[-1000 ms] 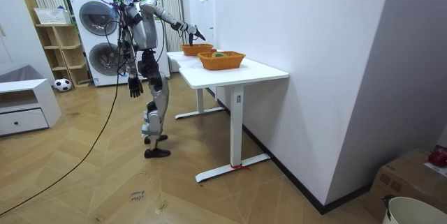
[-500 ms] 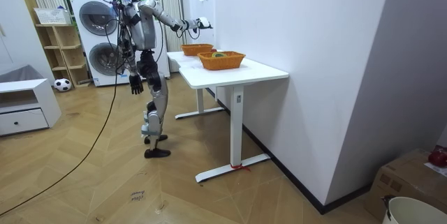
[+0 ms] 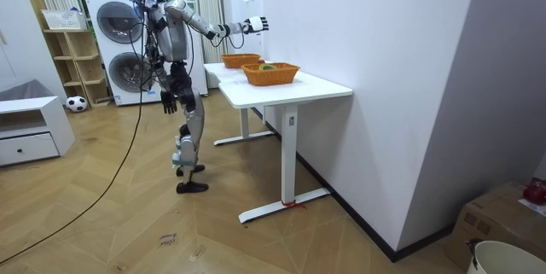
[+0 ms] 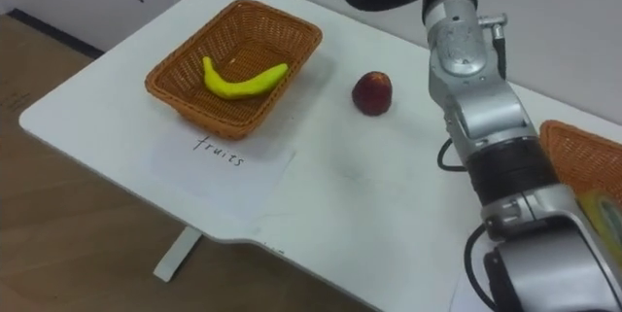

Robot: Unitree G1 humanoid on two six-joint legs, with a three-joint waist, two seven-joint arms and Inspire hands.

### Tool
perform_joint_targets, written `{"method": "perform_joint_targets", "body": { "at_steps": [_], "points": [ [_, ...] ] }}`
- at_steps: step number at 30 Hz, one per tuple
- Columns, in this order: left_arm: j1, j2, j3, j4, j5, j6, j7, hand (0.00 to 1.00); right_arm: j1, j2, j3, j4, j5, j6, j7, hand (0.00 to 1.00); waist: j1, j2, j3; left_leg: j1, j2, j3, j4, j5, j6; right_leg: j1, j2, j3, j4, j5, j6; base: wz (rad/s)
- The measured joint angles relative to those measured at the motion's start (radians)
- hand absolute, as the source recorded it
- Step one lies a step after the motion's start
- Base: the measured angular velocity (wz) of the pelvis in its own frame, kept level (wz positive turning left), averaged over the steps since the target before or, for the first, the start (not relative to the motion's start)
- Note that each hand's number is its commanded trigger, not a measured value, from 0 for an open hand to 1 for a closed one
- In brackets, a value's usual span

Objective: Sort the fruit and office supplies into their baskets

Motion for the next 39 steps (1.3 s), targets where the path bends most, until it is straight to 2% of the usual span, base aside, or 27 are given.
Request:
{"method": "perform_joint_targets", "body": {
  "at_steps": [9,26,35,39],
  "points": [
    [0.0,-0.003,-0.016,-0.003,-0.022,0.004,0.019,0.0,0.009,0.0,0.0,0.01,0.064,0.0,-0.011,0.0,-0.009,0.016,-0.0077,0.005,0.003,0.026,0.005,0.001,0.001,-0.013,0.0,0.028,0.002,0.001,-0.001,-0.08],
    [-0.029,-0.003,-0.039,-0.004,-0.056,0.014,0.017,0.0,0.012,0.015,0.004,0.126,0.086,0.001,0.016,0.0,-0.008,0.018,-0.0082,-0.025,0.007,0.035,-0.008,0.001,0.001,-0.054,0.002,0.041,0.003,0.002,-0.003,-0.02],
    [-0.1,-0.003,-0.059,0.017,-0.06,0.009,0.037,0.0,0.012,0.033,0.015,0.18,0.087,0.0,0.034,0.0,-0.001,0.028,-0.006,-0.064,0.006,0.045,-0.007,0.003,0.003,-0.097,0.001,0.051,0.002,0.002,-0.003,-0.03],
    [-0.112,-0.004,-0.098,0.022,-0.117,0.009,0.036,0.0,0.012,0.034,0.017,0.232,0.082,-0.001,0.038,0.0,-0.001,0.029,-0.0054,-0.088,0.007,0.046,-0.007,0.005,0.006,-0.124,-0.003,0.05,0.007,0.002,-0.003,0.0]
  ]
}}
